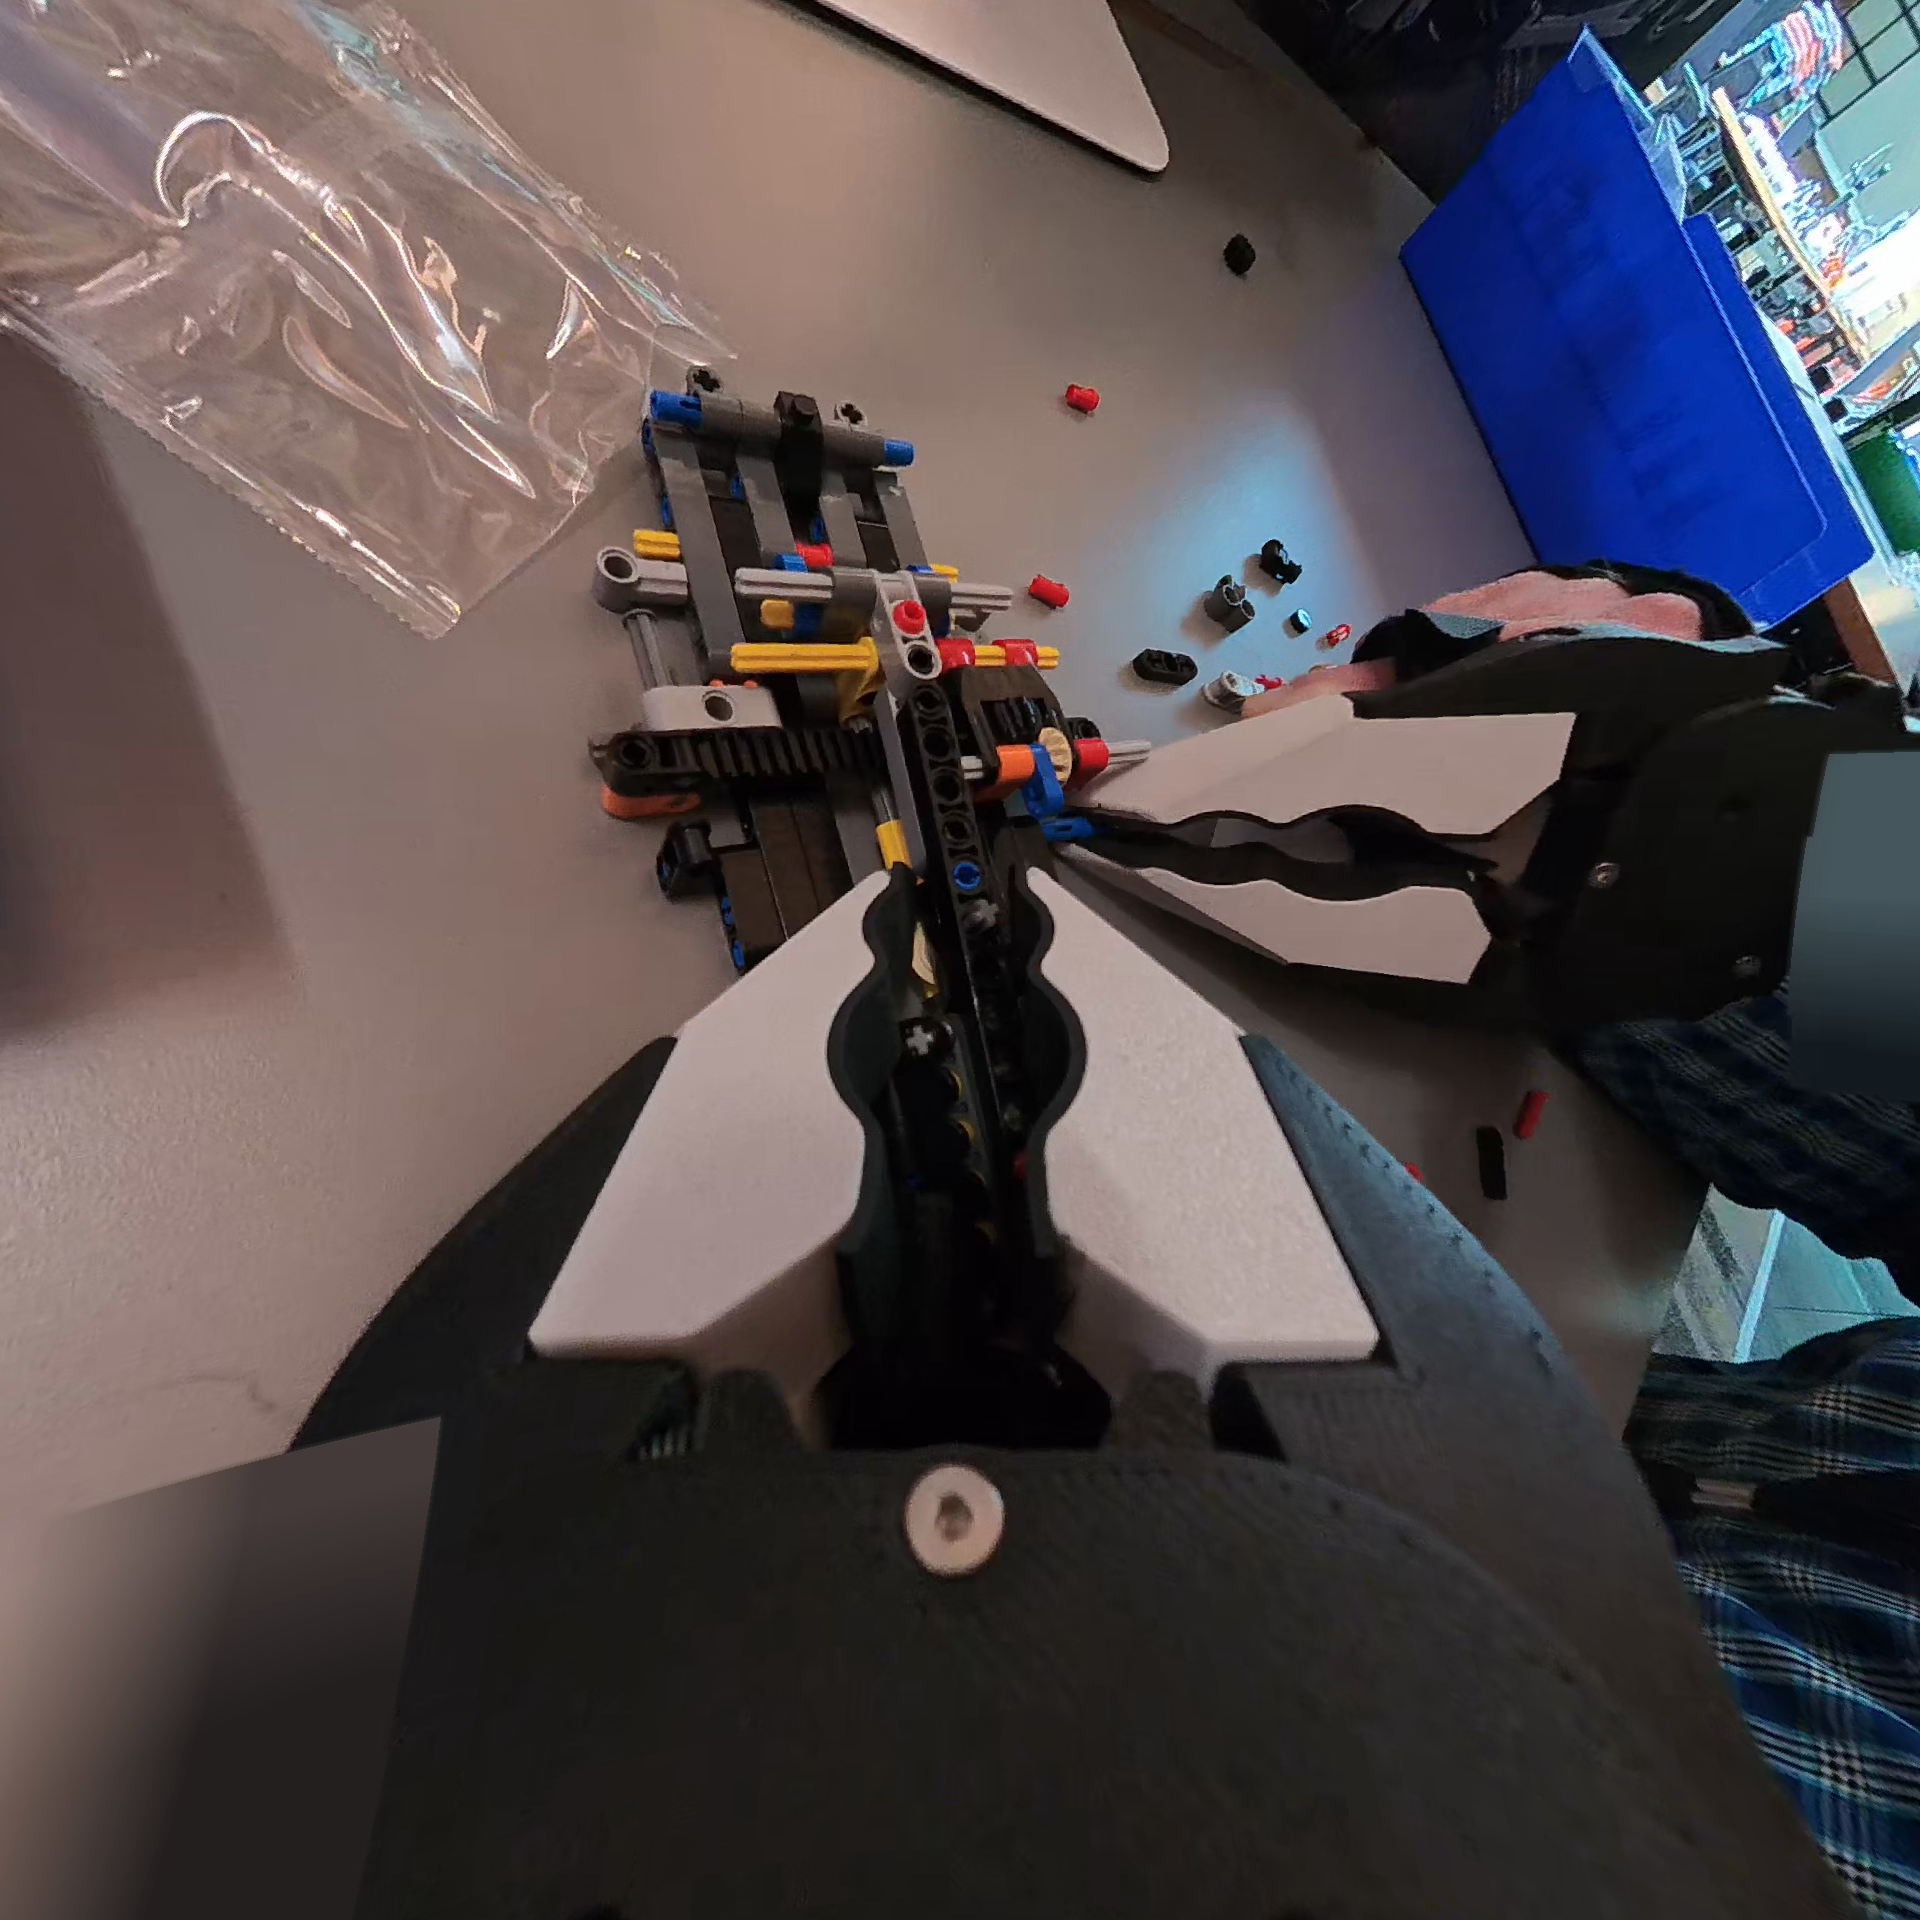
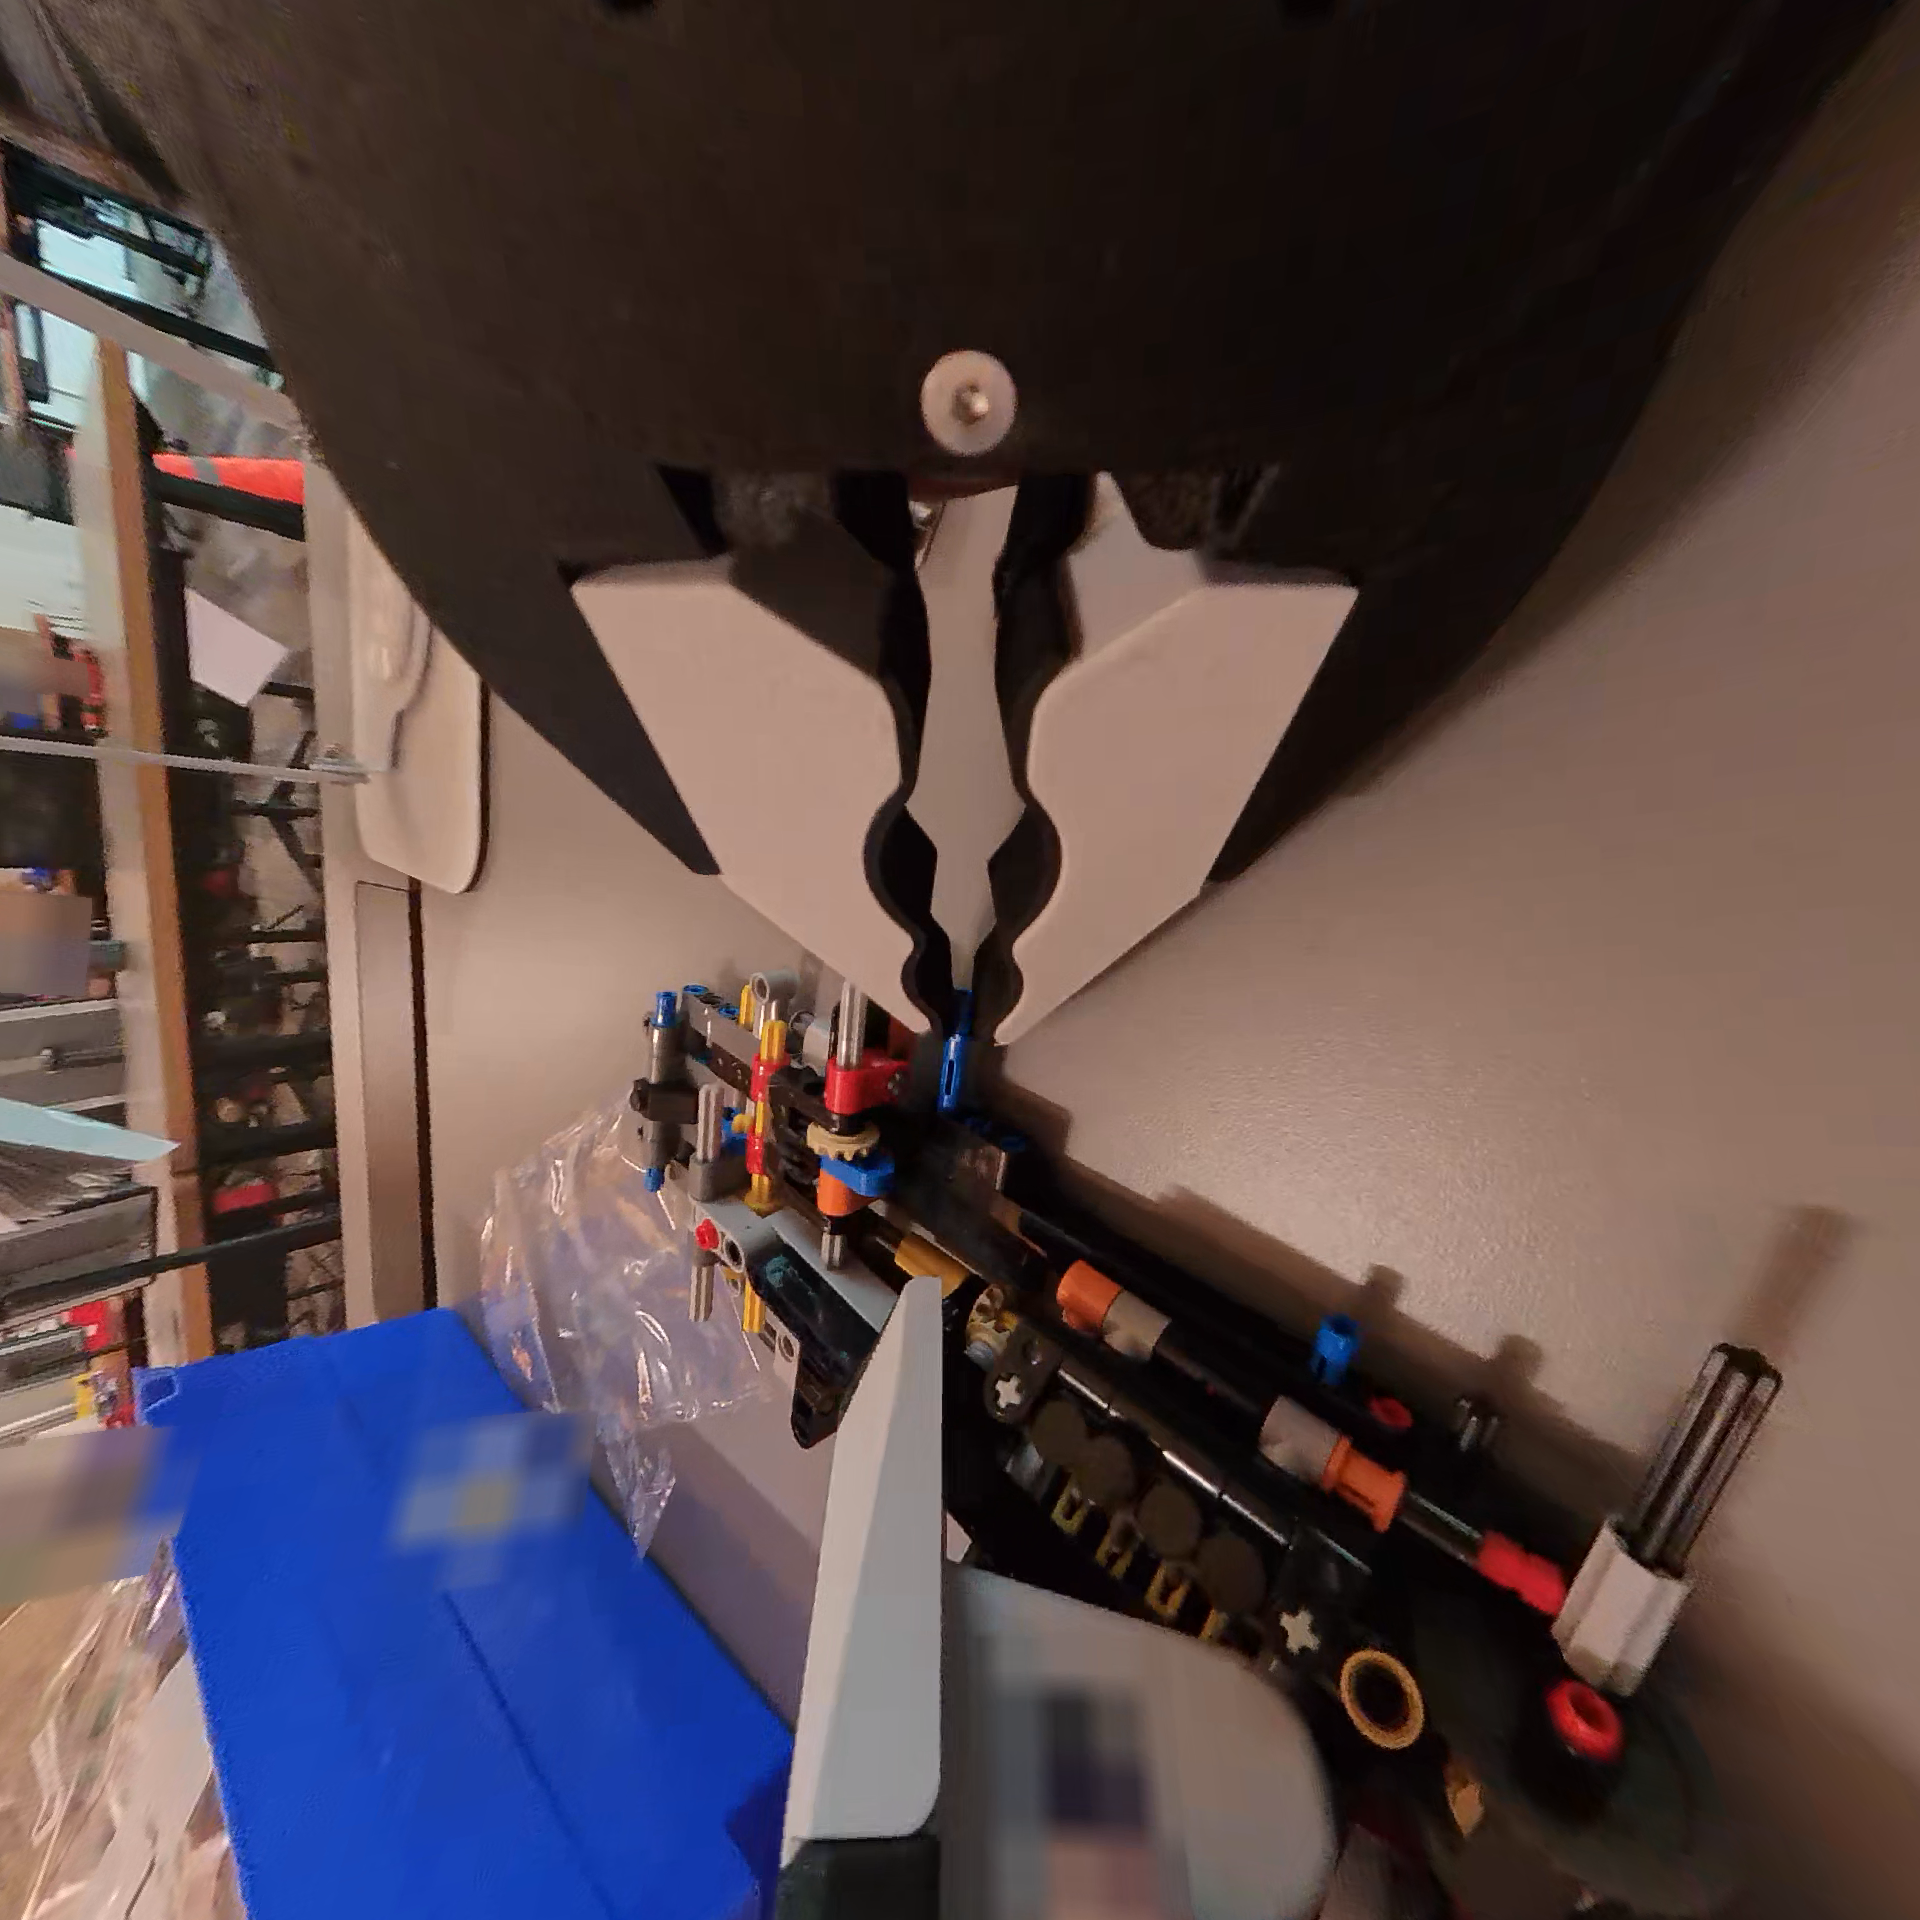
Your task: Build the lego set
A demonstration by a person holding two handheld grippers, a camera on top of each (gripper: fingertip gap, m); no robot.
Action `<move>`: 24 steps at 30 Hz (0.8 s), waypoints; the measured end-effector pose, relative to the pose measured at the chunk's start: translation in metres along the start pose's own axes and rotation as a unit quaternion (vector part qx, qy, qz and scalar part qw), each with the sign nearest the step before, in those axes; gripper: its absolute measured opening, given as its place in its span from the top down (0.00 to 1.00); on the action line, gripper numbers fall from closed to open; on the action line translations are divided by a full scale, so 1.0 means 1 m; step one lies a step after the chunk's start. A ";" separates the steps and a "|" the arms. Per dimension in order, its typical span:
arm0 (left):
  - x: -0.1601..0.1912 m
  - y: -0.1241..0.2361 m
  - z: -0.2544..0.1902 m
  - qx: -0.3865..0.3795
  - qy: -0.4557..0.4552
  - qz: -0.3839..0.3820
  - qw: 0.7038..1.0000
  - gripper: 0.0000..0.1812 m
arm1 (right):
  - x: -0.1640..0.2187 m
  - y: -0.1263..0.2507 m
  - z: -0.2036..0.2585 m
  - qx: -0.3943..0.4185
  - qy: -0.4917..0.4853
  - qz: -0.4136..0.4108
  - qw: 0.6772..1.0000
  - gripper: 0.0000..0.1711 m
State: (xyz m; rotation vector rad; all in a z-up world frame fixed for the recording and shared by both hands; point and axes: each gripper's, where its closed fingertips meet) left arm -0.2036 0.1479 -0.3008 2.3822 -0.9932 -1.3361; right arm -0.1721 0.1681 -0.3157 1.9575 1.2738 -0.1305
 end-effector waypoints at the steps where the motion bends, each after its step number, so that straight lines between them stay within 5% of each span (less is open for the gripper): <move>1: 0.000 0.000 0.000 0.000 0.001 -0.001 1.000 0.90 | 0.000 0.000 0.000 0.007 0.011 0.001 1.000 1.00; 6: 0.000 0.001 0.001 0.001 0.007 -0.002 1.000 0.90 | 0.000 -0.002 -0.002 -0.002 0.042 0.008 0.999 1.00; 24: 0.000 0.000 0.002 0.000 0.005 -0.002 1.000 0.90 | -0.011 -0.003 0.007 -0.064 -0.161 0.012 0.985 0.99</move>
Point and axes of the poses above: each gripper's, where its closed fingertips meet, y back along the fingers, x out of its underside, z = x × y across the jaws, and after that the axes turned 3 degrees about x, right-handed
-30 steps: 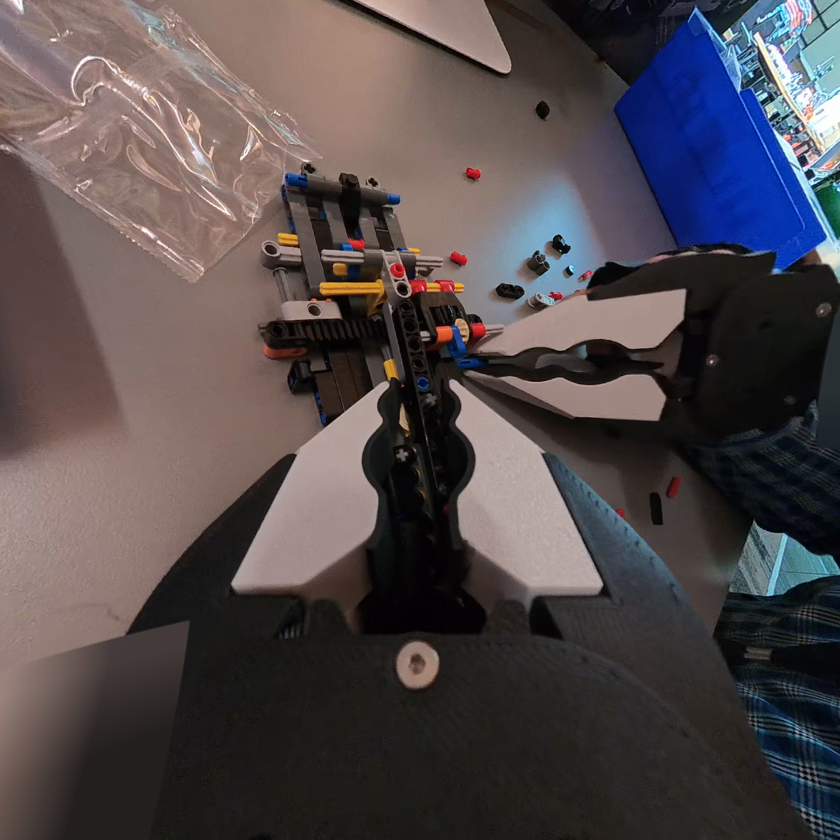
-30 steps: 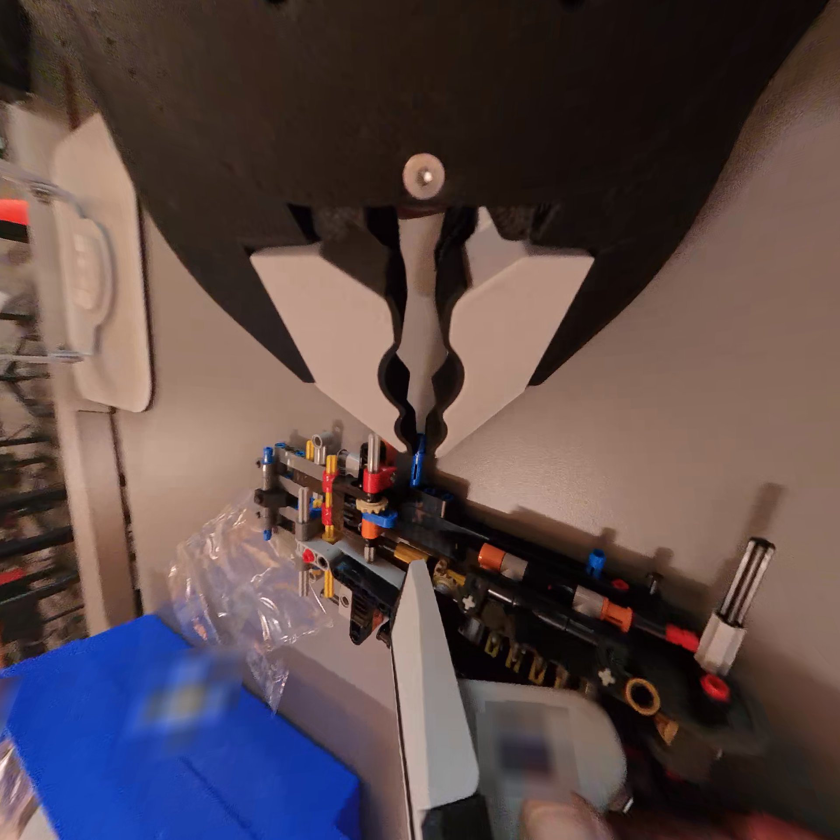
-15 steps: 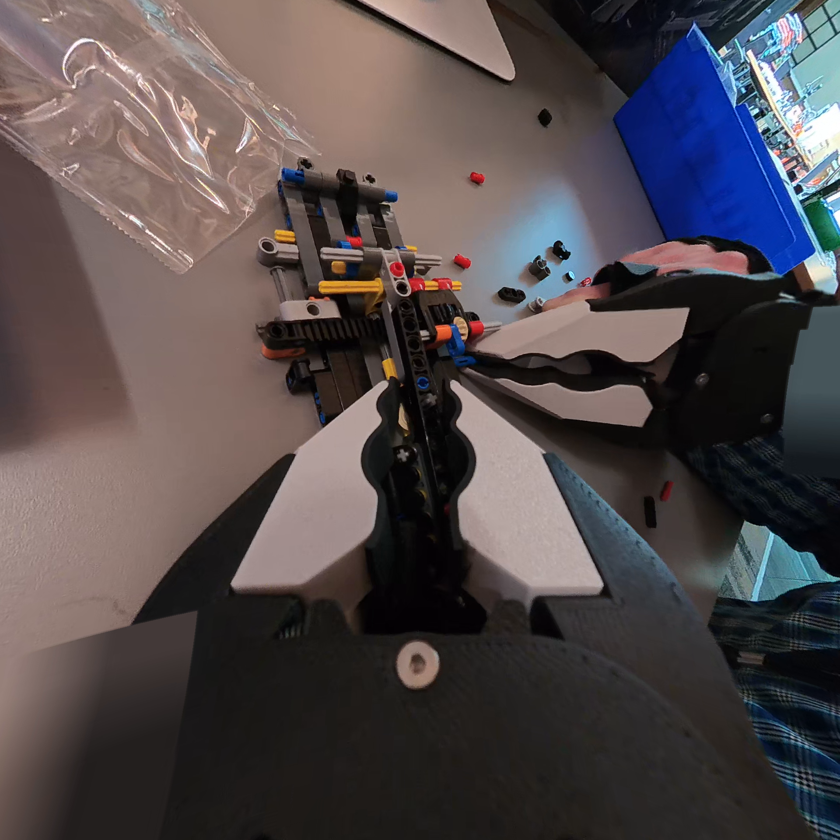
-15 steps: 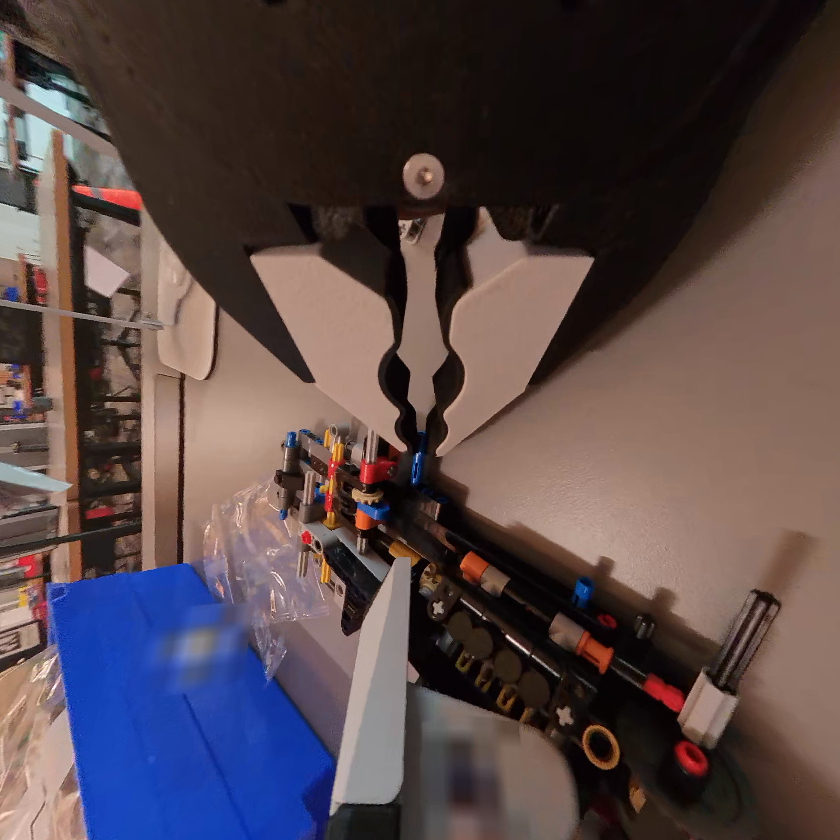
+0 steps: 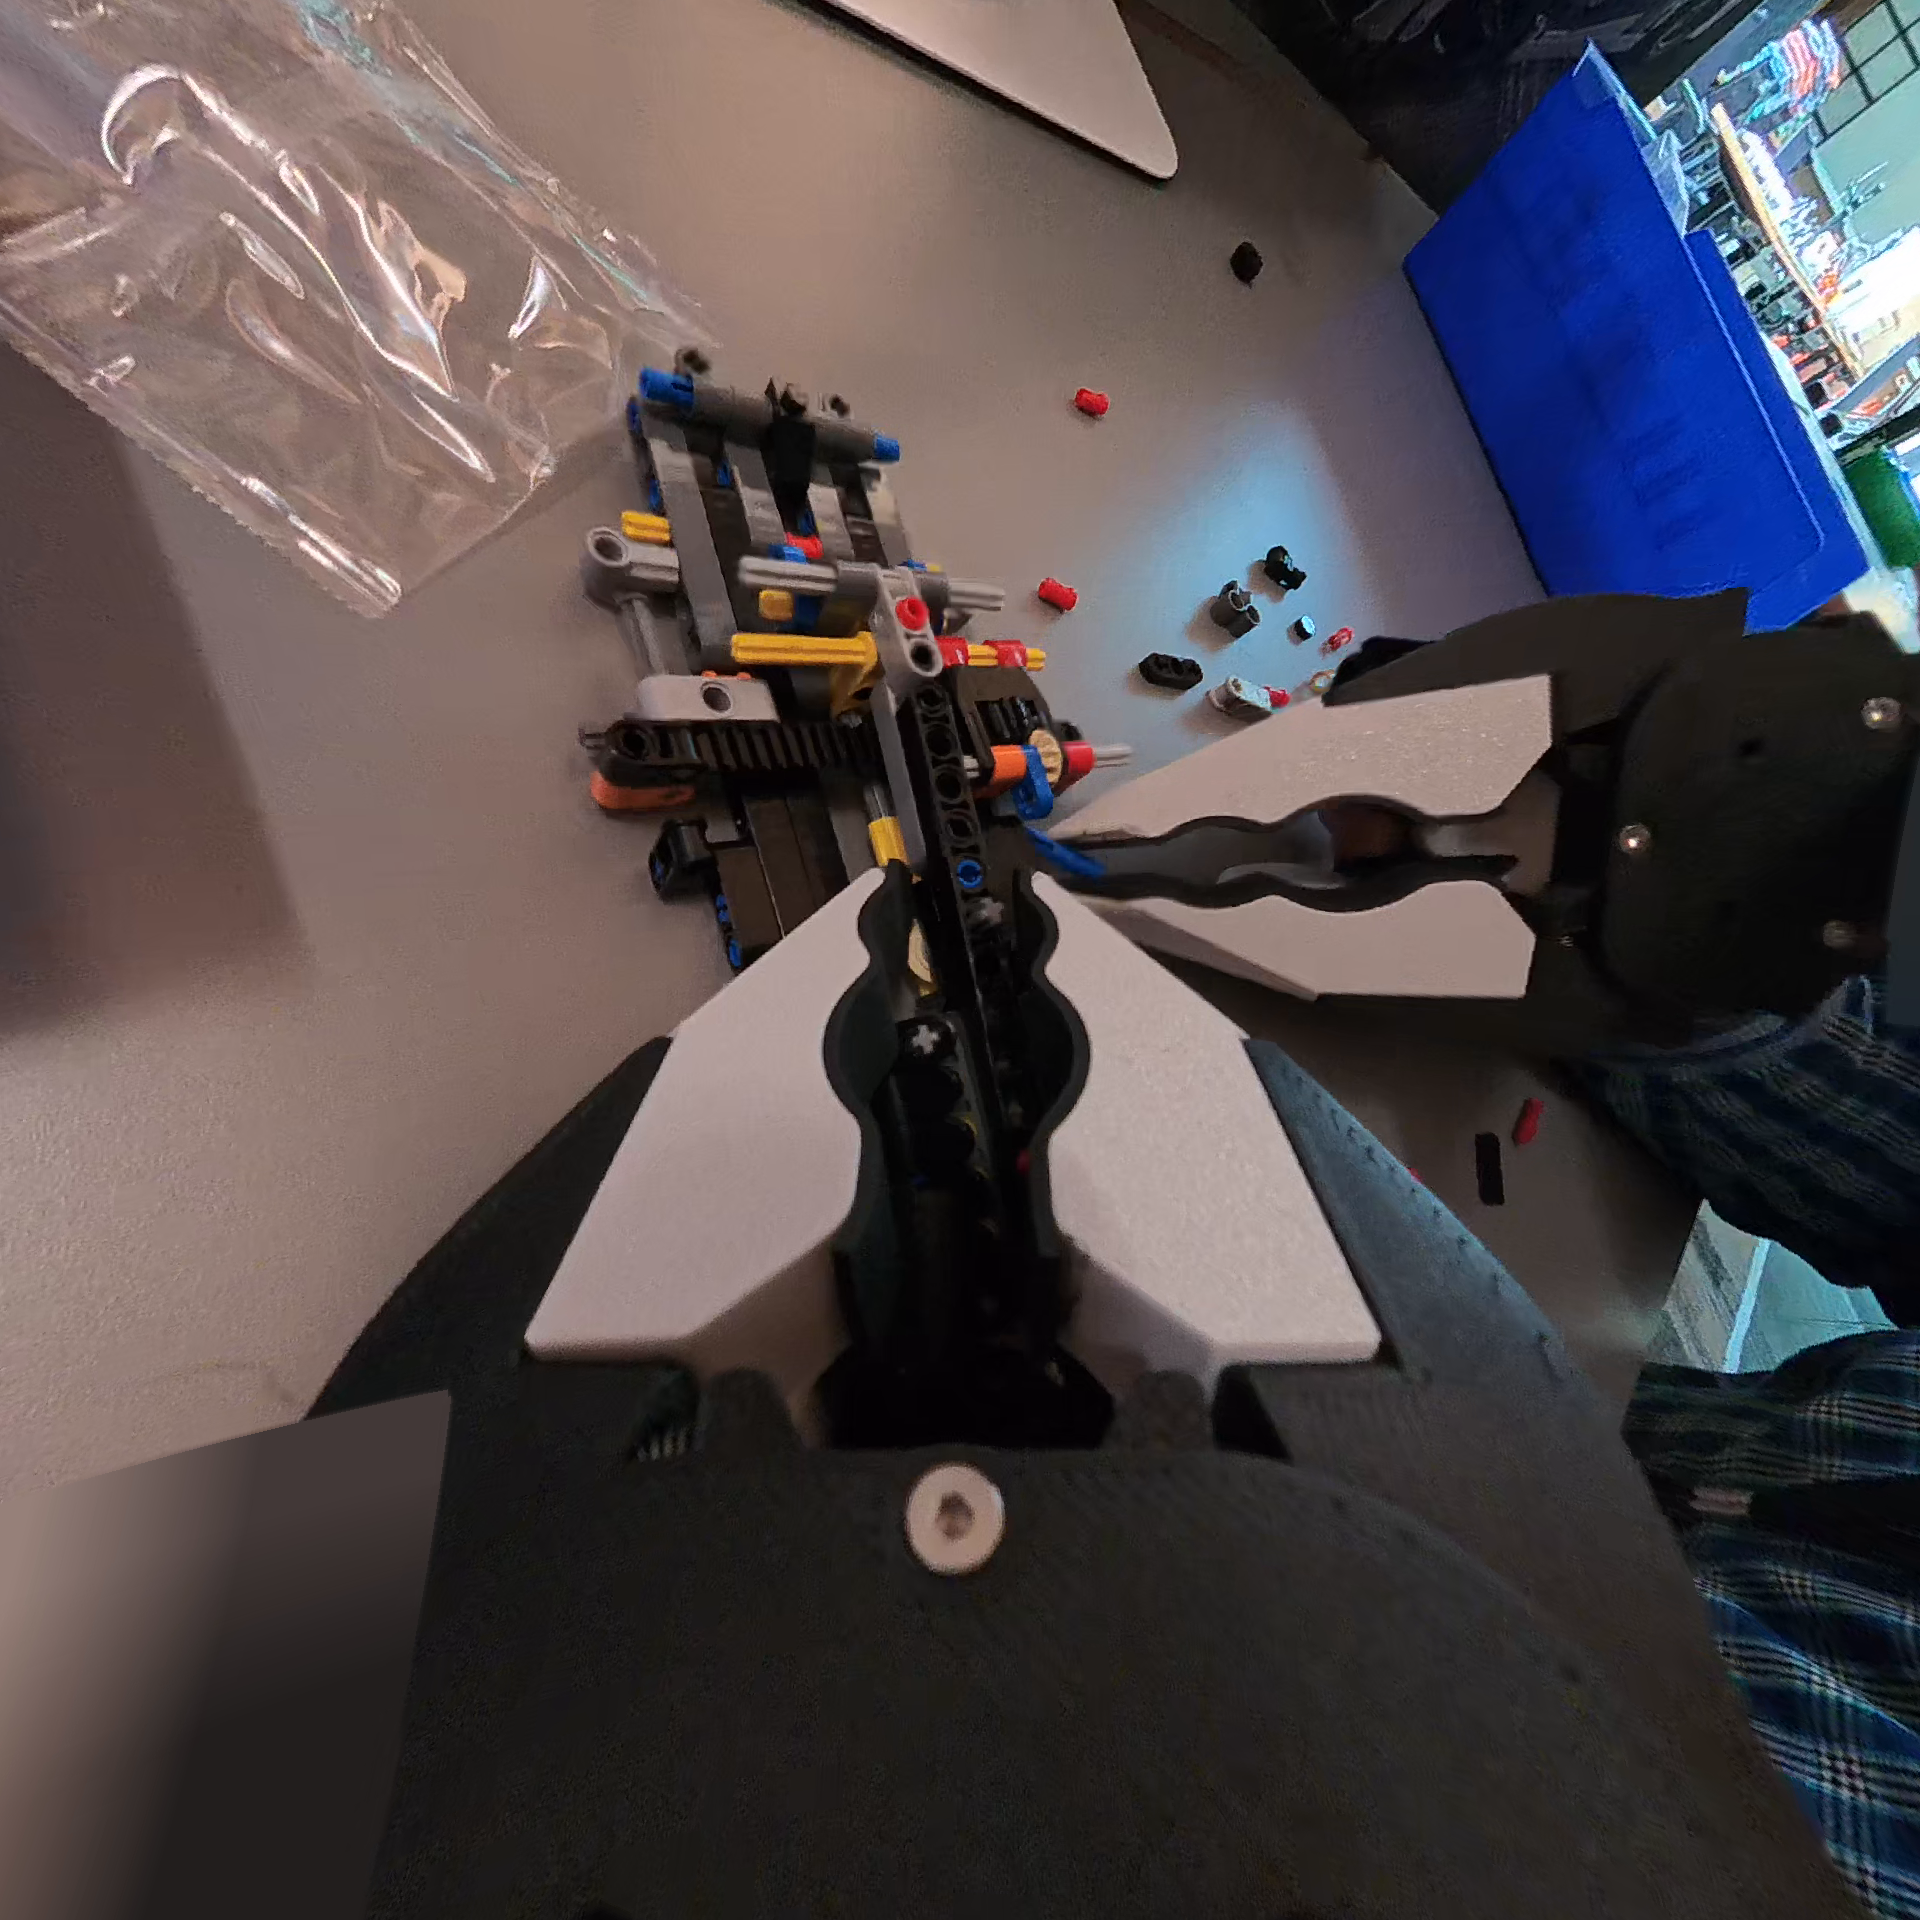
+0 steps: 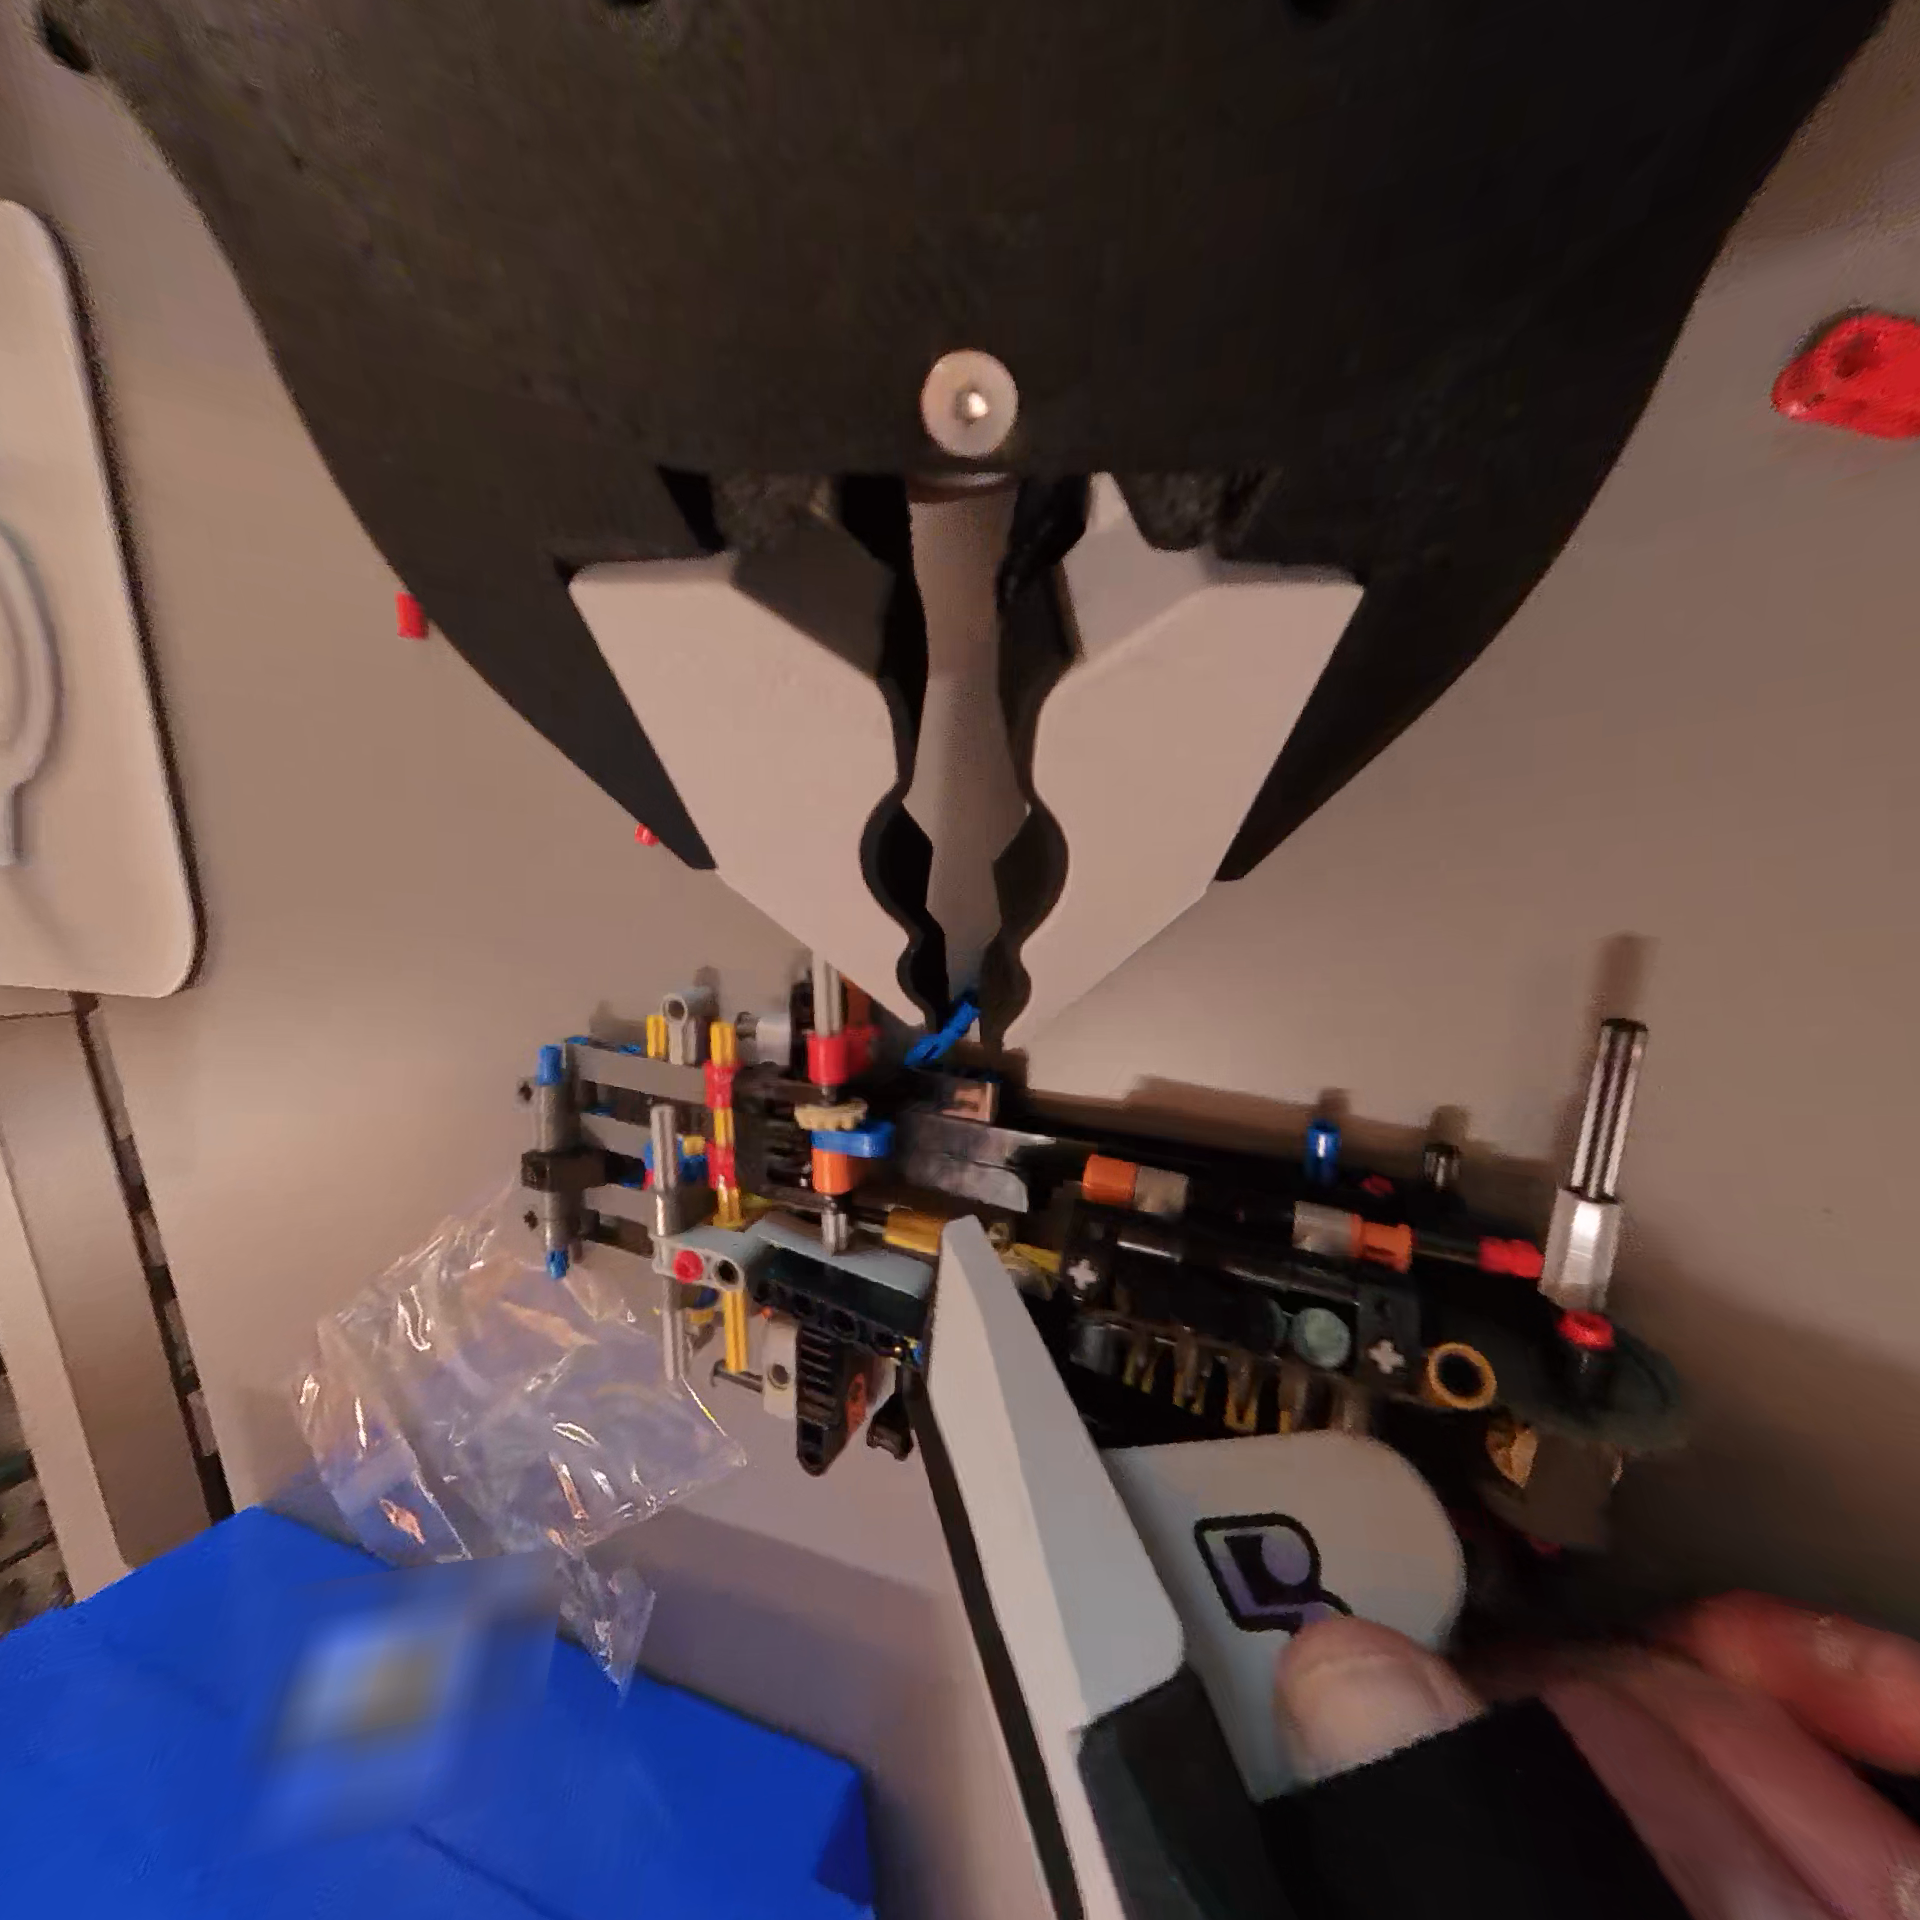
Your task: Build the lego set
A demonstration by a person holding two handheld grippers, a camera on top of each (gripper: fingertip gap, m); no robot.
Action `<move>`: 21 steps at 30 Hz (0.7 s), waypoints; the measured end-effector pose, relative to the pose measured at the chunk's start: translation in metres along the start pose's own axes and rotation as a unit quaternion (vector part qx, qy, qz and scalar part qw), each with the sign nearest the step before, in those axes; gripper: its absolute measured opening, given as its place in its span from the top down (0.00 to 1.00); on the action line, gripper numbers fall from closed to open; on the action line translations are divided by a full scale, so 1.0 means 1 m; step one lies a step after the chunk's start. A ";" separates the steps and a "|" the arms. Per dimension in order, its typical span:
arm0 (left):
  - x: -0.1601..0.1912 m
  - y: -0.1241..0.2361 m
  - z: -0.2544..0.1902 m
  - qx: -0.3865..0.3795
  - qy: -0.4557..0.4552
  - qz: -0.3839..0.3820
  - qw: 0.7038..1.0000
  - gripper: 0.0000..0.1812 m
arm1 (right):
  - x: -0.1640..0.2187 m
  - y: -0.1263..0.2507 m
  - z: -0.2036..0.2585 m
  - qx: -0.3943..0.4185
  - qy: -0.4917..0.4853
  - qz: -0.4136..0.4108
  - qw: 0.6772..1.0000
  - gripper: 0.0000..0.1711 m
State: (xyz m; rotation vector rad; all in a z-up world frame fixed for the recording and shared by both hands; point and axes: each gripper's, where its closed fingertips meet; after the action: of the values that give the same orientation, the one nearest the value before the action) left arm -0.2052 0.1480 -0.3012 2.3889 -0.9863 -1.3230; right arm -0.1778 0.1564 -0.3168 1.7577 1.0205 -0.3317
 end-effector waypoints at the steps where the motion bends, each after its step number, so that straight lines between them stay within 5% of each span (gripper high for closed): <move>1: 0.000 0.000 0.000 0.000 0.002 -0.001 1.000 0.90 | -0.001 -0.001 0.000 0.008 0.014 0.002 1.000 0.99; 21: 0.000 -0.001 -0.002 0.033 0.025 0.009 0.999 0.91 | 0.010 0.005 -0.009 -0.006 0.012 -0.039 0.999 0.99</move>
State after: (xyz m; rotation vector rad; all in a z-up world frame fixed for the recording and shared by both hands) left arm -0.2034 0.1487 -0.3004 2.4431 -1.0517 -1.2363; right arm -0.1699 0.1686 -0.3157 1.7185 1.1088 -0.3541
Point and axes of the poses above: each gripper's, where its closed fingertips meet, y back along the fingers, x out of its underside, z = x × y across the jaws, and after that the axes turned 3 degrees about x, right-handed
